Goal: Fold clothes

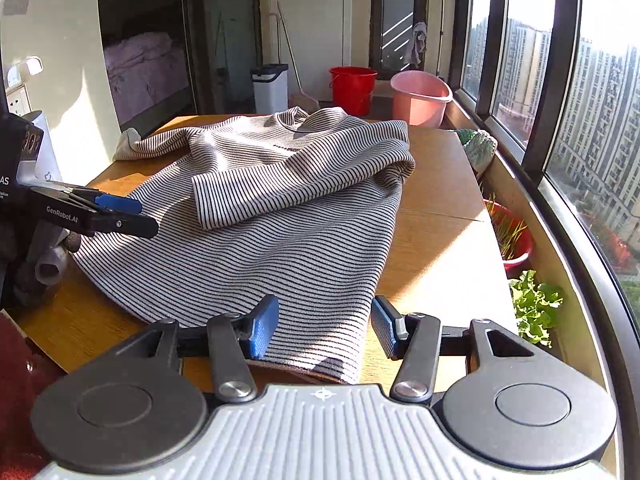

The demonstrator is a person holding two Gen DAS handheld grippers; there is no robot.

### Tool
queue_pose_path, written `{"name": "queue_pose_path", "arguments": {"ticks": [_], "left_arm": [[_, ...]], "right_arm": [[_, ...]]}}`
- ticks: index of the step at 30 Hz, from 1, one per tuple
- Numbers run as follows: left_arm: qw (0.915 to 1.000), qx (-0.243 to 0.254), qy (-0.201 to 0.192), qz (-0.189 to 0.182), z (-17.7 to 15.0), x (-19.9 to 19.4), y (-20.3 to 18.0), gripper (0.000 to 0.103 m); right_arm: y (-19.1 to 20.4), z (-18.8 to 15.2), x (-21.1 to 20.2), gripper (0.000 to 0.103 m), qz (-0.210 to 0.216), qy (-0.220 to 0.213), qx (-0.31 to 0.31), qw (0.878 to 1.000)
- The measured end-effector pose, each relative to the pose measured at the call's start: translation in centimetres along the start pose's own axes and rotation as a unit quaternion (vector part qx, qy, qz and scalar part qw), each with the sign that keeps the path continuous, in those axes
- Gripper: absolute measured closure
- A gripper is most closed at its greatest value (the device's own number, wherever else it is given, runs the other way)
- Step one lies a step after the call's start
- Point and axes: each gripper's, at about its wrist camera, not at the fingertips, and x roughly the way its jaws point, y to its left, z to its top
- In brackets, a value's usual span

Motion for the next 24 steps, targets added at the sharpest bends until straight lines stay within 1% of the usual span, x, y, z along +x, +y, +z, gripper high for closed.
{"name": "queue_pose_path", "arguments": {"ticks": [2,3,5,6,7,10,12,16,18,20,22,24], "left_arm": [[1.0000,0.000,0.000,0.005,-0.2,-0.1,-0.1,0.000],[1.0000,0.000,0.001,0.008,-0.3,-0.1,-0.2,0.000],[0.9999,0.000,0.002,0.015,-0.5,-0.3,-0.4,0.000],[0.9998,0.001,0.004,0.020,-0.7,-0.4,-0.6,0.000],[0.9997,0.004,0.006,0.025,-0.9,-0.6,-0.8,0.000],[0.9993,0.015,0.014,0.030,-1.9,-1.4,-1.7,0.000],[0.9996,0.013,0.020,0.016,-2.3,-2.0,-2.0,0.000],[0.9991,-0.016,0.032,-0.022,-2.1,-3.1,-1.4,0.000],[0.9995,-0.019,0.015,-0.019,-1.1,-3.6,-0.7,0.000],[0.9998,-0.019,-0.005,-0.010,0.0,-4.0,0.0,0.000],[0.9995,-0.020,-0.024,-0.001,1.4,-3.8,0.8,0.000],[0.9980,-0.042,-0.045,-0.014,2.7,-3.2,1.7,0.000]], "right_arm": [[0.2,-0.5,-0.2,0.051,-0.020,-0.001,-0.007,1.000],[-0.1,-0.5,-0.3,0.051,-0.020,-0.010,0.003,1.000],[-0.9,0.5,-0.2,0.051,-0.003,-0.042,0.035,0.998],[-1.1,1.3,0.1,0.051,0.008,-0.054,0.039,0.998],[-0.7,2.1,0.8,0.051,0.020,-0.060,0.031,0.998],[1.5,3.8,3.1,0.051,0.048,-0.065,-0.019,0.997],[3.6,4.4,4.9,0.051,0.062,-0.058,-0.079,0.993],[7.0,5.0,8.2,0.051,0.044,-0.049,-0.198,0.978],[8.3,5.2,9.1,0.051,0.030,-0.050,-0.242,0.968],[9.2,5.4,9.9,0.051,0.022,-0.056,-0.274,0.960],[10.2,5.7,10.9,0.050,0.020,-0.065,-0.293,0.954],[10.8,6.0,11.6,0.050,0.022,-0.074,-0.299,0.951]]}}
